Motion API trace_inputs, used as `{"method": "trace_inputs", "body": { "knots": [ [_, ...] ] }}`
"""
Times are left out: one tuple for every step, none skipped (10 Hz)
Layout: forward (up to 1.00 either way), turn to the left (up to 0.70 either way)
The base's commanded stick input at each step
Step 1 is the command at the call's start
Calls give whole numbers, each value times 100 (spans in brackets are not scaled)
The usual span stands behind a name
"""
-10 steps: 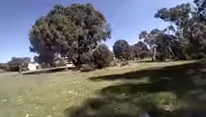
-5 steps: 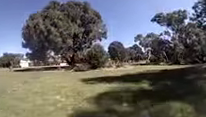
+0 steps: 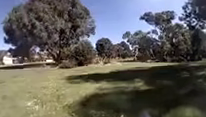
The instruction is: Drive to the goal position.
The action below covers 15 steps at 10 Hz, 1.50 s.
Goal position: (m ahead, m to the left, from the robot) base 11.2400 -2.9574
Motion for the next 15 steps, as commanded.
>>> {"method": "trace_inputs", "body": {
  "knots": [
    [100, 0],
    [100, 0],
    [100, 0],
    [100, 0],
    [100, 0],
    [100, 0],
    [100, 0],
    [100, 0],
    [100, -27],
    [100, -27],
    [100, -27],
    [100, 0],
    [100, 0],
    [100, 0],
    [100, 0]
  ]
}}
